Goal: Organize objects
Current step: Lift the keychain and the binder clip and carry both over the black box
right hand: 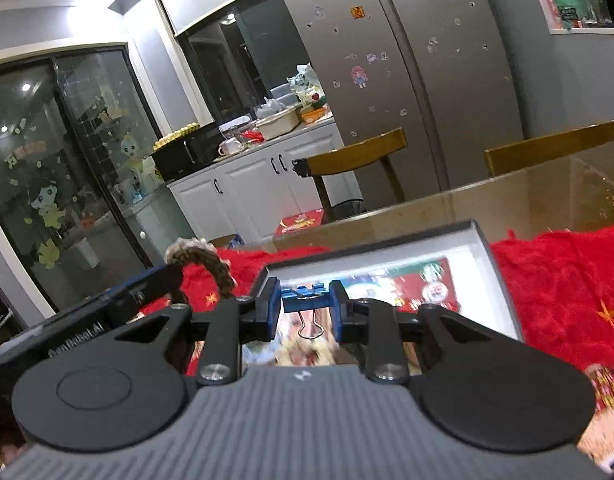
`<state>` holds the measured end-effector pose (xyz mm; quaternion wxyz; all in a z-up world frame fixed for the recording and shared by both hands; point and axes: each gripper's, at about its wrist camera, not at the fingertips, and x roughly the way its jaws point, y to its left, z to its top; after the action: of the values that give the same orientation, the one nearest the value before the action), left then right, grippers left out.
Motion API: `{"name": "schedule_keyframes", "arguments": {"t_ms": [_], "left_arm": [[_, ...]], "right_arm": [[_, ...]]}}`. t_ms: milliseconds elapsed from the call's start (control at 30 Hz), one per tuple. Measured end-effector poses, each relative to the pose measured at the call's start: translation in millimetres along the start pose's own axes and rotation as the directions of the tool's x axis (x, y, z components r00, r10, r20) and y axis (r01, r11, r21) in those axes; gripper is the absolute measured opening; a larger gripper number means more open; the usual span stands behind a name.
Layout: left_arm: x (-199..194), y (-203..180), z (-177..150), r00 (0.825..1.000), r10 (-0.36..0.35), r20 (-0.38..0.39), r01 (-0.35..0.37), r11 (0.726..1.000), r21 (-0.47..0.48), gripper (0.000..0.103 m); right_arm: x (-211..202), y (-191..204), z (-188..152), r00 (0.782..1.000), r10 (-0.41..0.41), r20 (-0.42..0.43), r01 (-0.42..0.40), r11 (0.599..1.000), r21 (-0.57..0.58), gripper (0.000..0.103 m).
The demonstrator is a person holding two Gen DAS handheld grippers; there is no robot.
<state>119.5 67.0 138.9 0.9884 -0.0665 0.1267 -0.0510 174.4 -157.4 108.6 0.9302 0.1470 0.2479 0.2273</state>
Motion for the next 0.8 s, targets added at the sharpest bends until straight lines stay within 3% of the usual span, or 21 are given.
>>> {"name": "schedule_keyframes", "arguments": {"t_ms": [300,533,800], "left_arm": [[36.9,40.0,49.2,0.999,0.011,0.044,-0.006,0.995,-0.103,0.019],[86.1,70.7,31.4,0.998,0.04,-0.052,-0.045,0.994,-0.099,0.019],[132.2,99.4,-0.6,0.984,0.074,-0.161,-0.095,0.987,-0.127,0.019]], "right_arm": [[63.8,6.3,23.2,0.998,0.05,-0.033,-0.048,0.997,0.057,0.029],[124.8,9.1,9.1,0.992,0.045,-0.117,-0.036,0.996,0.077,0.029],[162.5,13.6,-9.5,0.985,-0.03,-0.171,0.036,0.999,0.031,0.029]]}}
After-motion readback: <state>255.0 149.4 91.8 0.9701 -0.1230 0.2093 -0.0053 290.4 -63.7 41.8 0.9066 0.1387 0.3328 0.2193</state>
